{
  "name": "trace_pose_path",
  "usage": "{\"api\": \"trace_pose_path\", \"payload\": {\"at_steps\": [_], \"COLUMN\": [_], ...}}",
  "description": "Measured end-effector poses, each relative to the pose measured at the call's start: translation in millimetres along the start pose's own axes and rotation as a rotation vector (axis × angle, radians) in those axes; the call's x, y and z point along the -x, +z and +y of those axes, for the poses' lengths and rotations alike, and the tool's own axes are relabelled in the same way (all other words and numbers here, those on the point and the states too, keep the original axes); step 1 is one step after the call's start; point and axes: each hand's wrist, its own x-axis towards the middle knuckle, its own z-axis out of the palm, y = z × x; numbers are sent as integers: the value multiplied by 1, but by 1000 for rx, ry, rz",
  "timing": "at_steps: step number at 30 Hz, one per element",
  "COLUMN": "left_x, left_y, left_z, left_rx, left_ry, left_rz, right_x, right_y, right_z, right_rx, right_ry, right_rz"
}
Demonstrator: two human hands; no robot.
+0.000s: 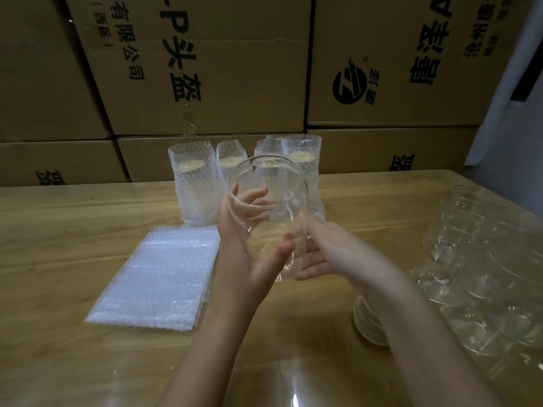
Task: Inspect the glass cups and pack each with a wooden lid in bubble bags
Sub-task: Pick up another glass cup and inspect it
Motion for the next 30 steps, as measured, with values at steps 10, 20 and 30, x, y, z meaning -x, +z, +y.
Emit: {"api": "trace_pose_path", "payload": {"at_steps": [10,20,30], "left_x": [43,56,59], "left_y": [16,22,22], "left_z": [-41,-50,-57], "left_rx": [-30,21,72], "left_ry": [-517,-593,-640], "left_rz": [-204,-251,-202], "right_x": [34,21,2], "right_y": [-72,-73,-31], "right_z": [1,10,3], "right_rx": [1059,1163,266], "right_ry": [372,334,-608], "right_rz": [-39,5,339]}}
